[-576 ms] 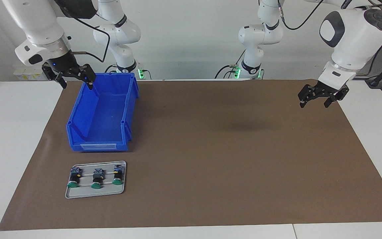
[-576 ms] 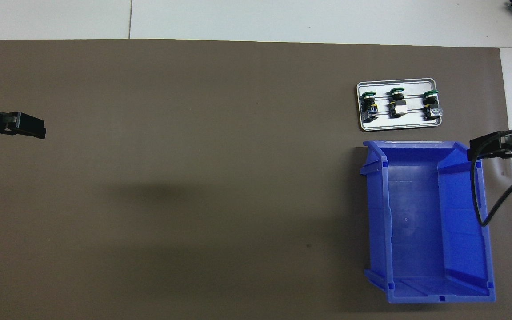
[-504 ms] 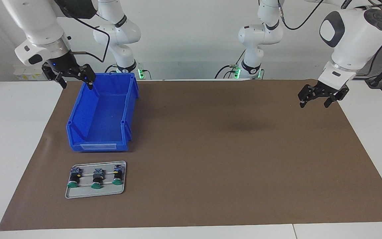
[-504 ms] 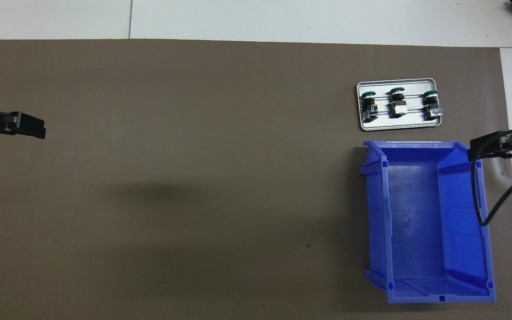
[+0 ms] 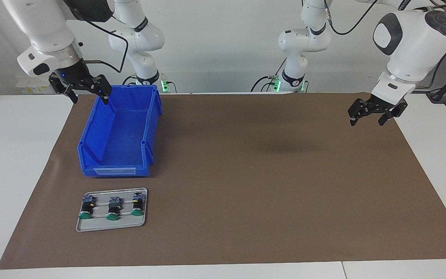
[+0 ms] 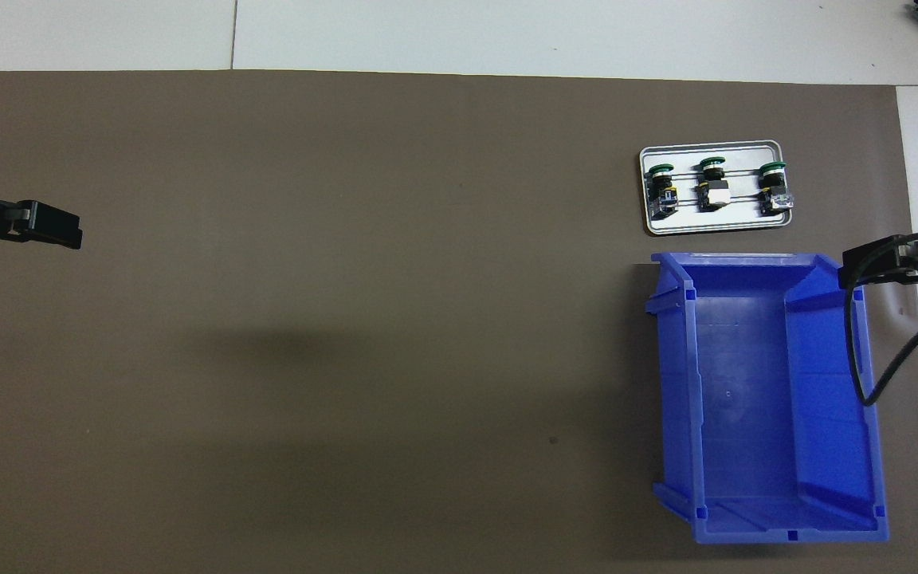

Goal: Place and press button with both arms

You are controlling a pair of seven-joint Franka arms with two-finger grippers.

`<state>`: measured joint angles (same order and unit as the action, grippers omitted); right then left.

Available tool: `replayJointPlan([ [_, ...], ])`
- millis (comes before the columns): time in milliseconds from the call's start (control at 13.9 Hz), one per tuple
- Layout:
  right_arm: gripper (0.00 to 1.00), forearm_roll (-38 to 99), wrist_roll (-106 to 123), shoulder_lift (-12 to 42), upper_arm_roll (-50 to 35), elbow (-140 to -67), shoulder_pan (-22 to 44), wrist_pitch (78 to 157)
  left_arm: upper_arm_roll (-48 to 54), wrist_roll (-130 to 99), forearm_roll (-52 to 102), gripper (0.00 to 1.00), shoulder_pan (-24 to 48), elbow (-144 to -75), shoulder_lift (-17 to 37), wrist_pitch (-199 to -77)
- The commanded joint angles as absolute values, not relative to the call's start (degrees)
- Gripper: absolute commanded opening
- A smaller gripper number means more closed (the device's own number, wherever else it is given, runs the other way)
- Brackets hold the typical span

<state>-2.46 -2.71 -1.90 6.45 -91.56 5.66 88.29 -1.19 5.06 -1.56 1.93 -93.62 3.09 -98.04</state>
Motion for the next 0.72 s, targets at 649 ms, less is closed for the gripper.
replayJointPlan([
  [649,1.00,-1.8,-1.2,23.8,5.9,-87.1,3.6,123.2,-1.0,5.5,-2.0,1.00,1.6,-95.8,1.2,-98.7],
])
